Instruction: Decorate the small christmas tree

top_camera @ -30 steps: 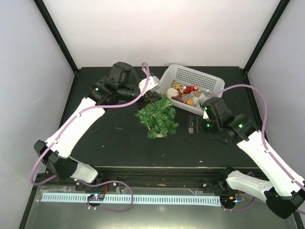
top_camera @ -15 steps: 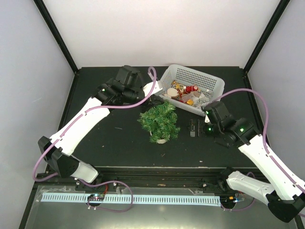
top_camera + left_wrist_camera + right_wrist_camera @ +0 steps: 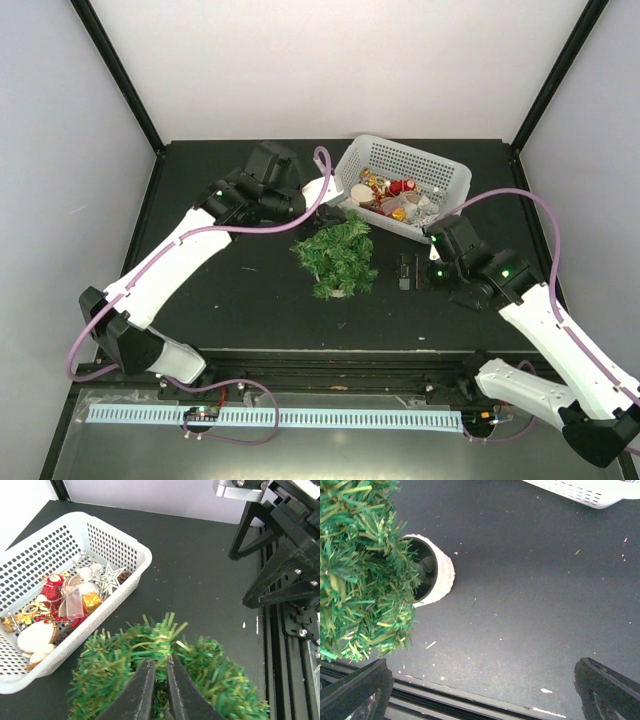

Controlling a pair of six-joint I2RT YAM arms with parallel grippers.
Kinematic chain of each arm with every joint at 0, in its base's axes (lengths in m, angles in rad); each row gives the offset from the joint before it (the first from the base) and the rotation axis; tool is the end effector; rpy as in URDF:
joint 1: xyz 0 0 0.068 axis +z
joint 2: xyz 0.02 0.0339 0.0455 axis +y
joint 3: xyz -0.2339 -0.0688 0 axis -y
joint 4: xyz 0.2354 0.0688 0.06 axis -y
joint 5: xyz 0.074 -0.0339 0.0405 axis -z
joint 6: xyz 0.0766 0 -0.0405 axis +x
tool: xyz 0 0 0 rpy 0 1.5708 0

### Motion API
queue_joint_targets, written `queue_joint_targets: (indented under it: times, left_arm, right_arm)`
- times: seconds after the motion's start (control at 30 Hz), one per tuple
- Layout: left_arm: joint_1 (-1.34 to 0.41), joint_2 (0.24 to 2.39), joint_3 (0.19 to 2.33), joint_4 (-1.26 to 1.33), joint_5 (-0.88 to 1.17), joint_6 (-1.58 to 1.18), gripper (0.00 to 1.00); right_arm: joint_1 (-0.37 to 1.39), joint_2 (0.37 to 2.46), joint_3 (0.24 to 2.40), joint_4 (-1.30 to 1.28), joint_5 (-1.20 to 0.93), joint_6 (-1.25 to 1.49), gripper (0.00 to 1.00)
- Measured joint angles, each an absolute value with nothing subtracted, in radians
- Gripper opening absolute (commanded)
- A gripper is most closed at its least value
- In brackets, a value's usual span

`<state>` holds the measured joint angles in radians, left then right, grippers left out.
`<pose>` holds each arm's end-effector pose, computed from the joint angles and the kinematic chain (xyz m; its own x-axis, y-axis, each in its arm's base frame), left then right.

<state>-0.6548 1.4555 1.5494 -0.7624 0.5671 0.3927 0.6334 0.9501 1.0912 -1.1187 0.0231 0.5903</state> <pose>0.2372 -0.2340 0.3417 -0.1297 0.5065 -0.8524 0.9716 0.2364 -0.0073 0.1564 0.1127 0.2714 -0.8788 0.0451 -0.4751 -0.1110 0.9490 0.2952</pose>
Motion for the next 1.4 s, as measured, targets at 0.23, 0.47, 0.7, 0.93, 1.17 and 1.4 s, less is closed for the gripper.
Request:
queue_joint_targets:
  times: [0.23, 0.47, 0.7, 0.93, 1.17, 1.4]
  left_arm:
    - [-0.656, 1.419, 1.550, -0.767, 0.528, 0.419, 0.40]
    - [-0.654, 1.354, 1.555, -0.777, 0.489, 0.439, 0.60]
    - [-0.536, 1.281, 1.544, -0.779, 0.461, 0.449, 0.64]
    - [-0.259, 1.246, 1.513, -0.825, 0.479, 0.443, 0.64]
    - [-0.121, 1.238, 1.376, -0.939, 0.471, 0.456, 0.64]
    - [-0.117, 1.108, 1.200, -0.978, 0.454, 0.451, 0.64]
  right_arm:
    - [0.633, 0.977, 1.113, -1.119, 0.023, 0.590, 1.00]
    - [0.633, 1.018, 1.195, -1.123, 0.059, 0.588, 1.00]
    - [0.493, 1.143, 1.385, -1.119, 0.114, 0.547, 0.99]
    - [0.228, 1.479, 1.563, -1.069, 0.083, 0.535, 0.83]
    - [0.155, 1.817, 1.656, -0.991, 0.017, 0.581, 0.72]
    - [0.119, 1.889, 1.662, -0.981, 0.012, 0.595, 0.66]
